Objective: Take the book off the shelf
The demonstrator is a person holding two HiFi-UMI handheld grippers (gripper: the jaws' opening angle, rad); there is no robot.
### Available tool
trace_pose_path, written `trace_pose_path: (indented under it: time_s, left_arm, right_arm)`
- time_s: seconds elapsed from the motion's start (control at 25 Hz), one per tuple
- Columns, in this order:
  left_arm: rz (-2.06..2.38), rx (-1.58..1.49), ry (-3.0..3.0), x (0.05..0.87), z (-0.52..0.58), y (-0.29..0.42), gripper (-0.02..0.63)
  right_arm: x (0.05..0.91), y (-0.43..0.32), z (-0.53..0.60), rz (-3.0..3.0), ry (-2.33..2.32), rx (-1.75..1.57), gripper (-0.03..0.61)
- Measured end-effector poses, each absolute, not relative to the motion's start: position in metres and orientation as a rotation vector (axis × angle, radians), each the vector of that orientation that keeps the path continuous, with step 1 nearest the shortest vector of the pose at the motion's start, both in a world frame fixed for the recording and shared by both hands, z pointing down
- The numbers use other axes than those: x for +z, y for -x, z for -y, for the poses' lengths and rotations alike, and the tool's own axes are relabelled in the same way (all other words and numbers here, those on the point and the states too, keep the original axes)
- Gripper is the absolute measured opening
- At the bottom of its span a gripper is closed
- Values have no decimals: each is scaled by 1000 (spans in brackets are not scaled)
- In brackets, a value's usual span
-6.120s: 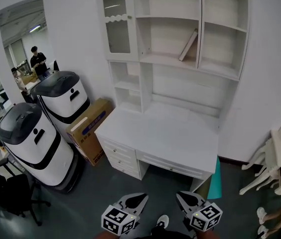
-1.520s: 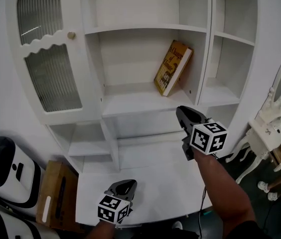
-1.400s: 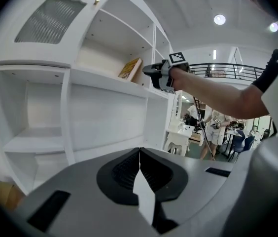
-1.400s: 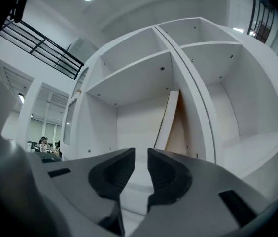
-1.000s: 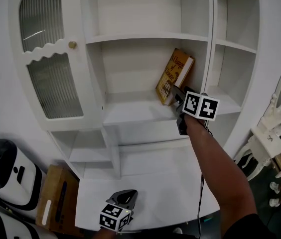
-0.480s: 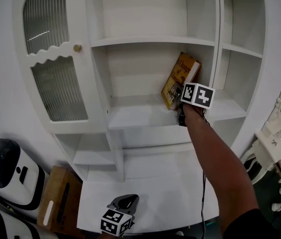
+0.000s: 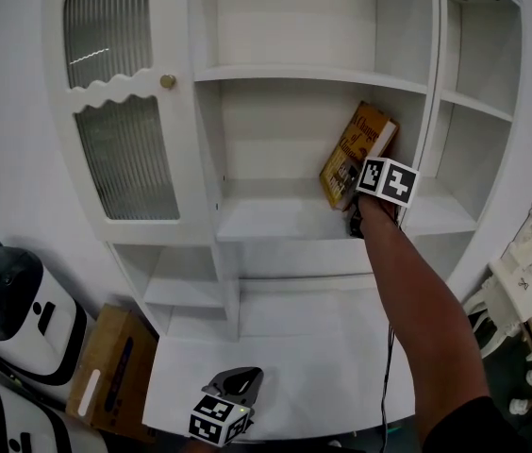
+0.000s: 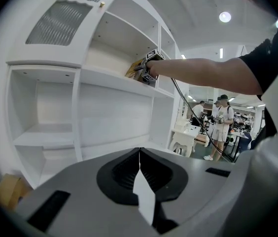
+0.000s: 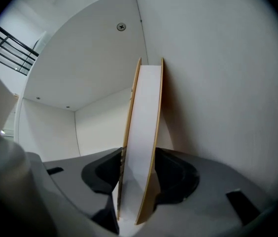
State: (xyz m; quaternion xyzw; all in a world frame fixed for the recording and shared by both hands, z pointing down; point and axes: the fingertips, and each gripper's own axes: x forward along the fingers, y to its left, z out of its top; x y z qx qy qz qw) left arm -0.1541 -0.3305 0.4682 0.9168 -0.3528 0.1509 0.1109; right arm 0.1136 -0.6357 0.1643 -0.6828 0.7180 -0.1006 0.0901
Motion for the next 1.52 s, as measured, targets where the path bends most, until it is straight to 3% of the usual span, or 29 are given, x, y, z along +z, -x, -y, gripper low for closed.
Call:
trace_pose_path:
  time_s: [0.08, 0.36, 1.52]
  left_arm:
    - [1030, 449, -2691, 471, 329, 154, 11]
    - [1025, 446, -2696, 469, 325, 155, 11]
    - [945, 388, -2774, 456, 319, 137, 11]
  right_arm:
    - [164, -114, 635, -2125, 2019, -316, 184]
    - [162, -112, 622, -2108, 1951, -351, 166]
    - [160, -71, 456, -2324, 1301, -388, 160]
